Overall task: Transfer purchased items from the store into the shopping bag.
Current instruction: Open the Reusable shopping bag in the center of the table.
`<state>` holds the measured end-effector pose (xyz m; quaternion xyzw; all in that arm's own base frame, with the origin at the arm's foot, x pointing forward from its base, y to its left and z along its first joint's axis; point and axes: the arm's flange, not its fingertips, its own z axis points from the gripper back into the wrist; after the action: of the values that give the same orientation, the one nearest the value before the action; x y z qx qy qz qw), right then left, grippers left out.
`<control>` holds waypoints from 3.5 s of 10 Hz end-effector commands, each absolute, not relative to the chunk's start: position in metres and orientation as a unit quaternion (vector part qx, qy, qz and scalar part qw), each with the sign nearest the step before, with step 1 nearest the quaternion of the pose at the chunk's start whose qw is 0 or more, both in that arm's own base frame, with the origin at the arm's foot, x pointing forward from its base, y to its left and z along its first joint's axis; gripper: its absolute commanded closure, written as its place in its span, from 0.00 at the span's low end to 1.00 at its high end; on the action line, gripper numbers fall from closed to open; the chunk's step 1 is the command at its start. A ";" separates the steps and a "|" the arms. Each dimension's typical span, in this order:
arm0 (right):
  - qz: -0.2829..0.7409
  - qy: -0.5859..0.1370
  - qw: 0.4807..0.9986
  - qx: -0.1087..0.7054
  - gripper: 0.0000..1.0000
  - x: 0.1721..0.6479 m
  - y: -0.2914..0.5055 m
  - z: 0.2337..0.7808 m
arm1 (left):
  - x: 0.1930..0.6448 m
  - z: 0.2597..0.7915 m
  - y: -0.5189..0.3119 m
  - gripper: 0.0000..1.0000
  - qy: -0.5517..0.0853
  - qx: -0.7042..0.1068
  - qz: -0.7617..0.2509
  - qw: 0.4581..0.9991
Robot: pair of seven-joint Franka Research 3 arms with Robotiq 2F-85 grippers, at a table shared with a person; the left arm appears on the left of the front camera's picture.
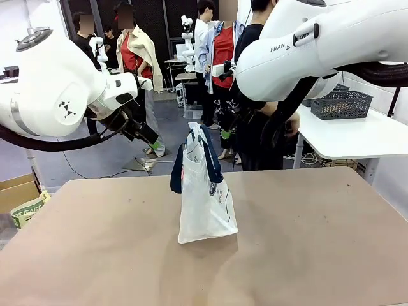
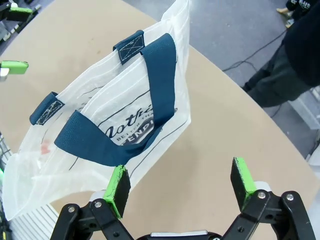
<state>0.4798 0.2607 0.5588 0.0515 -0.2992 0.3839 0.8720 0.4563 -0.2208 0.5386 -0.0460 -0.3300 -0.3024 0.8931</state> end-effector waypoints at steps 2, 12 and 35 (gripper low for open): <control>0.366 -0.281 0.884 0.077 0.00 0.491 0.266 0.571 | 0.461 0.549 -0.231 0.00 -0.316 -0.059 -0.278 0.905; 0.339 -0.219 0.912 0.076 0.00 0.573 0.343 0.583 | 0.481 0.560 -0.272 0.00 -0.299 -0.181 -0.220 0.911; 0.397 -0.182 0.899 0.033 0.00 0.557 0.335 0.516 | 0.487 0.513 -0.293 0.00 -0.222 -0.160 -0.173 0.946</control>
<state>0.5676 0.3415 0.5246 0.0441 -0.1649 0.3653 0.9151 0.4865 -0.2928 0.5126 -0.1573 -0.2168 -0.1754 0.9474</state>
